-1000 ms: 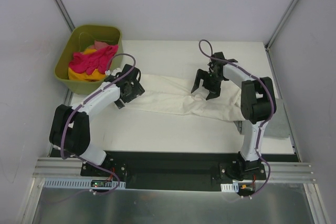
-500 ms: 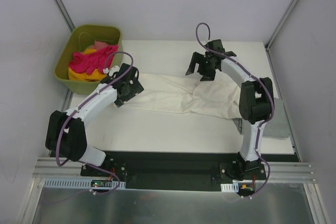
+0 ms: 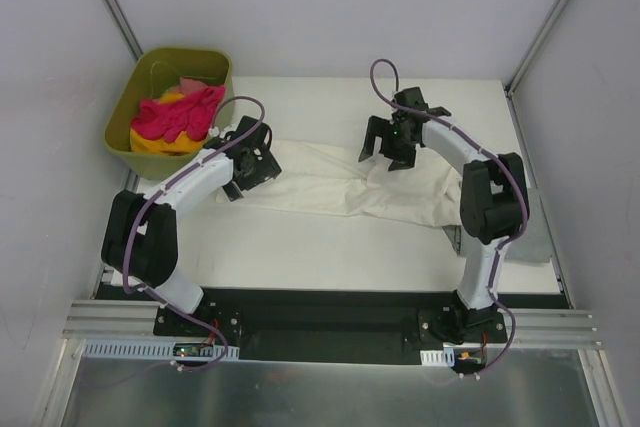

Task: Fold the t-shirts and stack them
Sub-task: Fold the tshirt

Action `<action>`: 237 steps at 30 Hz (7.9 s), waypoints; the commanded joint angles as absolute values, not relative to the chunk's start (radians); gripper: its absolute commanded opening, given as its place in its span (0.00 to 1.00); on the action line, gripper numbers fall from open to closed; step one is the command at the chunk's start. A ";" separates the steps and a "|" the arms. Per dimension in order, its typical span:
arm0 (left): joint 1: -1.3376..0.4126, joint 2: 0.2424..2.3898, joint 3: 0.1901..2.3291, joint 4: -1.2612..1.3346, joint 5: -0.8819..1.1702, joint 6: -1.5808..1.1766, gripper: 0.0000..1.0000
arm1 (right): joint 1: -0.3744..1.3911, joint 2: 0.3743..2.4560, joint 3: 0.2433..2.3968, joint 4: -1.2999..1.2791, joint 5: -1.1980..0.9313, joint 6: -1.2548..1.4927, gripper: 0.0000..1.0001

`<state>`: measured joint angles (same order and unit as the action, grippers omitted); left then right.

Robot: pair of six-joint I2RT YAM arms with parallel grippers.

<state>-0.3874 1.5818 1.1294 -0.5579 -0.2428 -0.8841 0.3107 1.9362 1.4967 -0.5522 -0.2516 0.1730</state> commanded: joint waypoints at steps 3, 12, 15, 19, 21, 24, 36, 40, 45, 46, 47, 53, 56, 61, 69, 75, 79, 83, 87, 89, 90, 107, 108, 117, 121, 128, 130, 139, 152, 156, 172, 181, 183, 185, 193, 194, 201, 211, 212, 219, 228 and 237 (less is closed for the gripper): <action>-0.396 1.537 1.141 -0.575 -0.238 -0.861 0.99 | 0.341 2.170 1.800 -0.534 -0.345 0.204 1.00; -0.396 1.427 1.058 -0.574 -0.242 -0.851 0.99 | 0.368 2.166 1.905 -0.465 -0.396 0.215 1.00; -0.394 1.450 1.092 -0.574 -0.216 -0.809 0.99 | 0.368 2.047 1.786 -0.488 -0.318 0.178 0.99; -0.396 1.583 1.207 -0.572 -0.170 -0.755 0.99 | 0.353 1.875 1.562 -0.514 -0.221 0.189 1.00; -0.396 1.641 1.258 -0.572 -0.141 -0.730 0.99 | 0.347 1.786 1.426 -0.529 -0.192 0.212 1.00; -0.396 1.758 1.353 -0.572 -0.077 -0.713 0.99 | 0.321 1.714 1.286 -0.541 -0.172 0.251 0.99; -0.396 1.821 1.220 -0.574 -0.065 -0.759 0.99 | 0.201 2.021 1.492 -0.606 -0.190 0.236 0.99; -0.426 1.746 1.028 -0.574 -0.006 -0.814 0.99 | 0.186 2.170 1.693 -0.682 -0.233 0.219 1.00; -0.544 1.643 0.904 -0.572 0.061 -0.876 0.99 | 0.193 2.342 1.935 -0.718 -0.353 0.212 1.00; -0.563 1.631 0.899 -0.572 0.084 -0.871 0.99 | 0.198 2.368 1.978 -0.716 -0.368 0.210 0.99; -0.602 1.628 0.903 -0.572 0.131 -0.853 0.99 | 0.196 2.394 2.032 -0.704 -0.388 0.212 1.00; -0.761 1.611 1.014 -0.575 0.239 -0.746 0.99 | 0.206 2.554 2.289 -0.491 -0.454 0.270 1.00; -0.799 1.545 1.061 -0.589 0.219 -0.697 0.99 | 0.206 2.528 2.339 -0.422 -0.480 0.276 1.00; -0.763 1.424 1.074 -0.615 0.065 -0.647 0.99 | 0.232 2.332 2.269 -0.455 -0.453 0.169 1.00; -0.523 1.509 1.037 -0.632 0.063 -0.583 0.99 | 0.441 1.981 1.829 -0.595 -0.252 0.127 1.00; -0.512 1.614 1.039 -0.626 0.127 -0.568 0.99 | 0.548 2.029 1.752 -0.586 -0.255 0.204 1.00; -0.517 1.597 0.971 -0.578 0.196 -0.601 0.99 | 0.546 2.134 1.836 -0.666 -0.250 0.207 1.00; -0.549 1.609 0.917 -0.534 0.259 -0.646 0.99 | 0.529 2.215 1.871 -0.683 -0.238 0.206 0.99; -0.646 1.684 0.939 -0.483 0.342 -0.672 0.99 | 0.479 2.276 1.897 -0.690 -0.239 0.203 1.00; -0.708 1.719 0.969 -0.454 0.409 -0.680 0.99 | 0.454 2.310 1.936 -0.710 -0.235 0.195 1.00; -0.725 1.758 1.010 -0.445 0.435 -0.680 0.99 | 0.428 2.360 1.991 -0.721 -0.235 0.177 0.99; -0.862 1.769 1.339 -0.475 0.362 -0.546 0.99 | 0.275 2.132 2.095 -0.637 -0.383 -0.143 1.00; -0.858 1.712 1.300 -0.479 0.341 -0.546 0.99 | 0.275 2.081 2.053 -0.621 -0.382 -0.150 1.00; -0.557 1.320 0.869 -0.500 0.281 -0.660 0.99 | 0.391 1.625 1.482 -0.532 -0.226 -0.241 1.00; -0.463 1.241 0.776 -0.499 0.284 -0.687 0.99 | 0.544 1.471 1.259 -0.549 -0.007 -0.299 1.00; -0.445 1.313 0.792 -0.499 0.310 -0.701 0.99 | 0.914 1.416 1.118 -0.617 0.066 -0.354 0.98; -0.417 1.310 0.784 -0.495 0.308 -0.703 0.99 | 0.972 1.427 1.109 -0.623 0.072 -0.362 0.97; -0.279 1.266 0.700 -0.494 0.325 -0.703 0.99 | 1.045 1.575 1.114 -0.525 -0.029 -0.376 0.79; -0.123 1.229 0.615 -0.497 0.333 -0.723 0.99 | 1.055 1.781 1.154 -0.465 0.054 -0.423 0.62; -0.112 1.221 0.611 -0.499 0.325 -0.724 0.99 | 1.061 1.813 1.158 -0.439 0.087 -0.422 0.59; -0.086 1.198 0.624 -0.537 0.276 -0.719 0.99 | 1.138 1.813 1.150 -0.512 0.025 -0.370 0.14; -0.083 1.203 0.641 -0.548 0.273 -0.712 0.99 | 1.178 1.655 1.173 -0.592 -0.359 -0.308 0.07; -0.081 1.204 0.643 -0.546 0.270 -0.710 0.99 | 1.177 1.643 1.190 -0.615 -0.400 -0.301 0.06; -0.081 1.207 0.646 -0.546 0.270 -0.709 0.99 | 1.170 1.629 1.209 -0.644 -0.400 -0.298 0.05; -0.080 1.244 0.693 -0.548 0.278 -0.696 0.99 | 1.007 1.641 1.315 -0.779 -0.293 -0.330 0.01; -0.080 1.249 0.698 -0.548 0.279 -0.695 1.00 | 0.988 1.643 1.337 -0.787 -0.279 -0.339 0.01; -0.080 1.299 0.755 -0.546 0.290 -0.675 0.99 | 0.815 1.696 1.453 -0.822 -0.244 -0.357 0.01; -0.080 1.391 0.838 -0.548 0.322 -0.657 0.99 | 0.648 1.844 1.635 -0.907 -0.213 -0.459 0.01; -0.080 1.393 0.842 -0.546 0.322 -0.657 0.99 | 0.638 1.851 1.649 -0.910 -0.215 -0.466 0.01; -0.080 1.422 0.877 -0.546 0.353 -0.650 0.99 | 0.571 1.934 1.746 -0.945 -0.241 -0.512 0.01; -0.080 1.405 0.891 -0.548 0.364 -0.647 1.00 | 0.515 2.019 1.833 -0.939 -0.282 -0.554 0.01; -0.113 1.402 0.911 -0.545 0.385 -0.637 0.99 | 0.456 2.120 1.904 -0.933 -0.290 -0.572 0.11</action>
<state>-0.0929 1.4147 0.8665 -0.5362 0.3592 -0.6613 0.4866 2.0933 1.8545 -0.9234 -0.2703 -0.5385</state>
